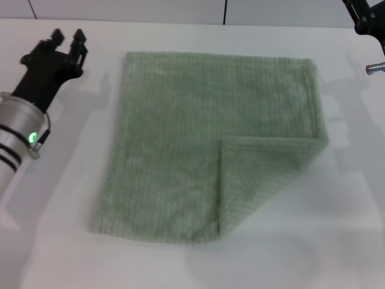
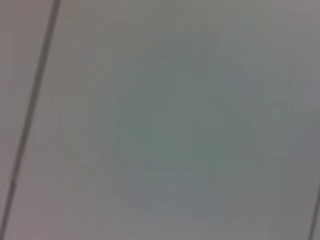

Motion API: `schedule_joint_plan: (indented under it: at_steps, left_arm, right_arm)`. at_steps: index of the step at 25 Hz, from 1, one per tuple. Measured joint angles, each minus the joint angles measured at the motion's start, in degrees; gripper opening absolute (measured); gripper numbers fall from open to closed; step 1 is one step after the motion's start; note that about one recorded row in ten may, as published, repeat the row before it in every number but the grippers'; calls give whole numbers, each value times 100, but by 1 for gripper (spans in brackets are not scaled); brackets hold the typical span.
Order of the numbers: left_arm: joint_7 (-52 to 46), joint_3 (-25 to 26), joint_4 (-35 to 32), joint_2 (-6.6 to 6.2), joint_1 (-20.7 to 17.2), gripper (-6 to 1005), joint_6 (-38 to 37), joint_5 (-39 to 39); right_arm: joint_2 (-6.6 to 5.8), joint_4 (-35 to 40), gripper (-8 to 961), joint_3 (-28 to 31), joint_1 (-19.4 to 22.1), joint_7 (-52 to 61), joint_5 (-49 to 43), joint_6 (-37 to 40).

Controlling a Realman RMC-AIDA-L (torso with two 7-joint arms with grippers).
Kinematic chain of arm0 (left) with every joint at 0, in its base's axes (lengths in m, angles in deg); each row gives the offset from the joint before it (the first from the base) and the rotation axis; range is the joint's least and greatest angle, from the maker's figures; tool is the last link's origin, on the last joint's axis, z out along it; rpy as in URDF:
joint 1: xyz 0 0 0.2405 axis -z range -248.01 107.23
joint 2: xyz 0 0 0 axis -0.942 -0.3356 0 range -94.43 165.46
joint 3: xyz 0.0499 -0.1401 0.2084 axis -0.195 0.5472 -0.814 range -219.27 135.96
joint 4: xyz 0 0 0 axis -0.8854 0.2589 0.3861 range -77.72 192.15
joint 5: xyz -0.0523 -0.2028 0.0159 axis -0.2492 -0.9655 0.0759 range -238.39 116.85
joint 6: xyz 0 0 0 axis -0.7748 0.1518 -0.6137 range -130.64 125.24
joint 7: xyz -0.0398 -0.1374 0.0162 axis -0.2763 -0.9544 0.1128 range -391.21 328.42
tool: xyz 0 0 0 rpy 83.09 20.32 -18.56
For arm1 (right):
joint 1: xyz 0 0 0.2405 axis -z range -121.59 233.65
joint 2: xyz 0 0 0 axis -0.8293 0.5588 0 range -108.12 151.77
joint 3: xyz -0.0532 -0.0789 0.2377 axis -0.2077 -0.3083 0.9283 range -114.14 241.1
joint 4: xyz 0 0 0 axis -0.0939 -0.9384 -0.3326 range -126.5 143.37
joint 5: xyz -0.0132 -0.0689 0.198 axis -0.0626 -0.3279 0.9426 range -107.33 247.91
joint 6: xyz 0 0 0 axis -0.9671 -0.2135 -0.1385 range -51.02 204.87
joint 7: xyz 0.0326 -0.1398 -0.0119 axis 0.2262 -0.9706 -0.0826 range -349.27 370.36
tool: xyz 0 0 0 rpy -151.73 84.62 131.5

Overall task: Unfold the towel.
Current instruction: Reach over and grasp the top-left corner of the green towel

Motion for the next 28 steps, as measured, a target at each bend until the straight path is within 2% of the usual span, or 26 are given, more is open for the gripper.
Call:
schedule_joint_plan:
  at_steps: [4,6,8,9,11,14,19,21,24,28]
  left_arm:
    - [-16,-91,9,0,103,514,198,1]
    - [-56,-345,59,-4,356,444,783,0]
    - [-56,-345,59,-4,356,375,783,0]
    - [-188,-598,74,-2,525,340,1146,1]
    - [-247,-701,77,-3,587,271,1266,0]
    - [-323,-815,93,1,699,19,1561,0]
    - [-681,-1008,141,-4,883,9,2189,0]
    - [-681,-1008,141,-4,883,4,2189,0]
    - [-876,-1267,142,-12,1094,-2,2705,-1]
    - [-885,-1440,142,-7,1190,-2,2924,-1]
  right_arm:
    - [-2,-1,774,11,-4,0,0,0]
    - [-4,-1,774,19,-12,0,0,0]
    - [-5,-1,774,19,-12,1,0,0]
    - [-5,-1,774,20,-12,1,0,0]
    - [-8,0,774,26,-12,3,0,-9]
    - [-13,2,774,29,-19,4,0,-15]
    - [-17,3,773,29,-48,6,0,-30]
    - [-21,3,773,26,-58,7,0,-36]
    - [-26,3,773,19,-62,8,0,-36]
    - [-26,3,773,1,-65,8,0,-34]
